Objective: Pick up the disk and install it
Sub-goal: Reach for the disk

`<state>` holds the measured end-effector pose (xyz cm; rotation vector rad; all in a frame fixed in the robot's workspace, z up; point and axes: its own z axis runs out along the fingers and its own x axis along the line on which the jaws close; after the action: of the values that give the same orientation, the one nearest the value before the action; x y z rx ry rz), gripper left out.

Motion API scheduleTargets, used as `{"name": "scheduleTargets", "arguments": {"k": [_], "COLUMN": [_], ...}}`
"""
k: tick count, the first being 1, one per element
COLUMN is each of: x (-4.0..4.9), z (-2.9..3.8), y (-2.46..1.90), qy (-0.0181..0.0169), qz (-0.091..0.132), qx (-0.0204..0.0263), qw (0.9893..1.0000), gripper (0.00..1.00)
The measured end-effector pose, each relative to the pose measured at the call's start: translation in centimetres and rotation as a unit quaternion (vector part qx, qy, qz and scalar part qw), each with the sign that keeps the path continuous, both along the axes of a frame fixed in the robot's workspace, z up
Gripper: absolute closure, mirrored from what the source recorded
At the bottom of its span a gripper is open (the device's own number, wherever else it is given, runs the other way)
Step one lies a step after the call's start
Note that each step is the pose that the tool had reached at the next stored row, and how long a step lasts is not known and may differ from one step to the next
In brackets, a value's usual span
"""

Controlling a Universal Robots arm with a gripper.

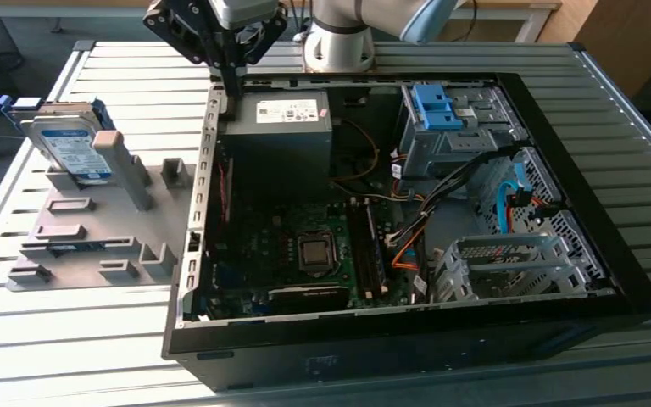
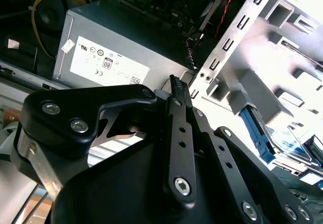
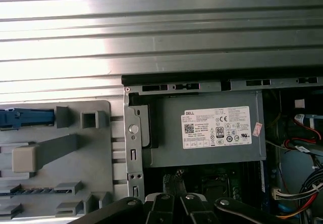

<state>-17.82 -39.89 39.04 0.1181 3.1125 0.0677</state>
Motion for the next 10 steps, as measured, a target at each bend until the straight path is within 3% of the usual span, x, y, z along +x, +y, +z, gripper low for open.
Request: {"name": "scheduleTargets", "arguments": {"k": [10], "x": [-0.55], "z": [-0.02], "y": [0.0], "qy": [0.0], "qz": [0.0], "qx": [0.0], "qw": [1.0], "gripper": [0.89]}}
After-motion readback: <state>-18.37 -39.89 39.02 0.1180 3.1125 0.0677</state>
